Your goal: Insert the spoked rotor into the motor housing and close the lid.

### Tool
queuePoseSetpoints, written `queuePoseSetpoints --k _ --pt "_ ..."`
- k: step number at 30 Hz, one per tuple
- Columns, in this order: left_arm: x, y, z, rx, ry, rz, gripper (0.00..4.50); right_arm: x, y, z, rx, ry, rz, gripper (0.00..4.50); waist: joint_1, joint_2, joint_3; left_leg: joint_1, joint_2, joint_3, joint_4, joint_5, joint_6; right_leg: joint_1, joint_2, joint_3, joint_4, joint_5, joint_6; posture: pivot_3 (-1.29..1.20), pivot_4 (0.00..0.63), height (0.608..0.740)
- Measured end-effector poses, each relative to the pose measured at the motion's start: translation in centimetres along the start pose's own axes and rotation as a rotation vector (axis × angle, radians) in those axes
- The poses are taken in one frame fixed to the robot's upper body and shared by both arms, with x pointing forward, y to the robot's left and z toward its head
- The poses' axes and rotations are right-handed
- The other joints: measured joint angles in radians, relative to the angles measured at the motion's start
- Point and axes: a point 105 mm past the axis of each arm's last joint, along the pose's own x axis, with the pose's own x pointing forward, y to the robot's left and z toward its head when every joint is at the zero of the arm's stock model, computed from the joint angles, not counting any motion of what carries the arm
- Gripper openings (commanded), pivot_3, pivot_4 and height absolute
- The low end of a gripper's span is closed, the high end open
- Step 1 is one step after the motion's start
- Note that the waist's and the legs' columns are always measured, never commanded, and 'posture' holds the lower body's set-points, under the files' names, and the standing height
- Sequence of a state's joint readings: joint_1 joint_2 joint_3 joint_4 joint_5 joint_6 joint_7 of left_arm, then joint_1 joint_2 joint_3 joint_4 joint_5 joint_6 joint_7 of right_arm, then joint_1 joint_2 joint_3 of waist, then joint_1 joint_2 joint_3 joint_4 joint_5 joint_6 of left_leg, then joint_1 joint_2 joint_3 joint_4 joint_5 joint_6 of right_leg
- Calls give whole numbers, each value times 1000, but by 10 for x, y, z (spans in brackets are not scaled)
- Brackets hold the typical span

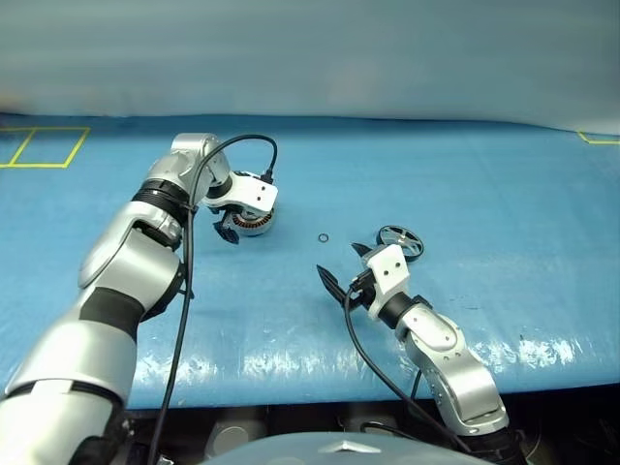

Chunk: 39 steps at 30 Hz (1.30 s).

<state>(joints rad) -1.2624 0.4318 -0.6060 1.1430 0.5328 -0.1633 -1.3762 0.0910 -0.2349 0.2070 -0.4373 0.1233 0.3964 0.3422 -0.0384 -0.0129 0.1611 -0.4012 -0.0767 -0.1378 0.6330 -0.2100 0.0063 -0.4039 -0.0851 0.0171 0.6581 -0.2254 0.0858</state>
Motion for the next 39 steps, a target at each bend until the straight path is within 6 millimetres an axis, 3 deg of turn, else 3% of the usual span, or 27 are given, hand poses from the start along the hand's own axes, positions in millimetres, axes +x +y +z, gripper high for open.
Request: queuePoseSetpoints --k 21,25,30,39 --pt "17 2 2 -10 31 33 4500 -1 0 0 11 -12 -27 4474 0 -1 1 0 0 0 6 1 0 1 0 0 3 0 0 0 150 740" --pt "20 2 3 -17 28 34 3594 -2 0 -3 11 -3 -35 4500 0 -2 1 0 0 0 6 1 0 1 0 0 3 0 0 0 150 740" --pt "16 3 4 -14 30 29 1982 -3 -2 -4 11 2 -50 4500 1 -3 2 0 0 0 6 1 0 2 0 0 3 0 0 0 150 740" --pt "15 0 4 -5 22 -5 1974 -1 -1 0 12 -14 -51 4500 0 -4 3 0 0 -1 7 0 0 2 0 0 3 0 0 0 150 740"
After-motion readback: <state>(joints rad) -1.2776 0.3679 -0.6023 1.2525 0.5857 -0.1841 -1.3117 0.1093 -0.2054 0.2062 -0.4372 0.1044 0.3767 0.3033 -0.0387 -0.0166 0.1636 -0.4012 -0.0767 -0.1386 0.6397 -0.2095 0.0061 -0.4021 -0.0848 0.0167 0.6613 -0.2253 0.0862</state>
